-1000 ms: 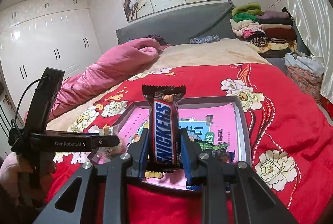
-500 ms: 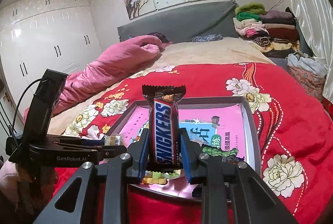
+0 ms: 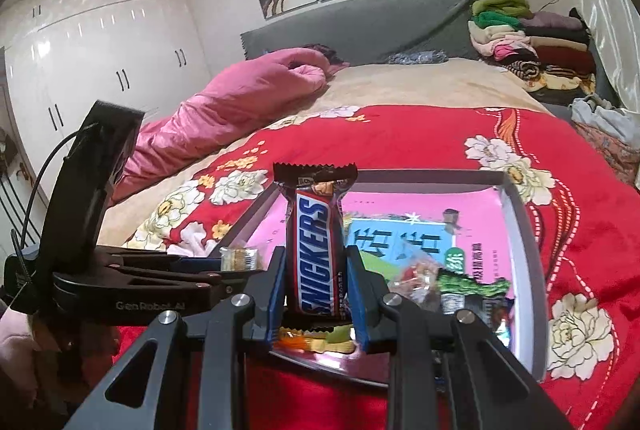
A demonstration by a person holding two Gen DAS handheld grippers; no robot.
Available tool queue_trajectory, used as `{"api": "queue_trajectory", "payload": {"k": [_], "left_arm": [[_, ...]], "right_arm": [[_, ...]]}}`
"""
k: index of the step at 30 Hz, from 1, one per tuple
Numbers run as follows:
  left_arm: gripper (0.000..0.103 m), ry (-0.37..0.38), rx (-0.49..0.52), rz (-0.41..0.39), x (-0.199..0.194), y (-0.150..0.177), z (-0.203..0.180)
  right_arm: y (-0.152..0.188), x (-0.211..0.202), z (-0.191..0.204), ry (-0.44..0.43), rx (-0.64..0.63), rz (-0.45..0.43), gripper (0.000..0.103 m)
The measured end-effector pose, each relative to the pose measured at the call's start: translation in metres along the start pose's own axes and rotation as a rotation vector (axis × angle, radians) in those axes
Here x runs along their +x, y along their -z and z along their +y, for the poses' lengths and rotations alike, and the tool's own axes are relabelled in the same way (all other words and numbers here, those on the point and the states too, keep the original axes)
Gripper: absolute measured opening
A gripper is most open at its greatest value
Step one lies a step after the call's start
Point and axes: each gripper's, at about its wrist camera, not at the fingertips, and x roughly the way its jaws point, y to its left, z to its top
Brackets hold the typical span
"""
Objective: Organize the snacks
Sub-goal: 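Lift the biscuit bag over the tray with the left tool while the right tool carries the Snickers bar, then lower the biscuit bag into the tray with the left tool while the right tool lowers the Snickers bar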
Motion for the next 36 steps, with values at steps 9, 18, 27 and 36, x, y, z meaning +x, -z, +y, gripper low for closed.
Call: {"api": "queue_trajectory", "payload": {"k": [9,18,27,36], "left_arm": [[0.047,0.002,-0.001,-0.001,-0.001,0.001,0.002],[0.047,0.002,0.006,0.000,-0.001,0.001,0.002],[0.047,-0.010,0.001,0.000,-0.005,0.002,0.011],[0.047,-0.036,0.053,0.009,-0.007,0.007,0.008]], "right_arm": [[0.007,0.013,0.006,-0.019,-0.020,0.047,0.029],[0.011,0.015,0.005,-0.020,-0.013,0.065,0.029],[0.016,0.022,0.008,-0.015,-0.025,0.098,0.029],[0.019,0.024,-0.003,0.014,0.014,0.118,0.029]]}}
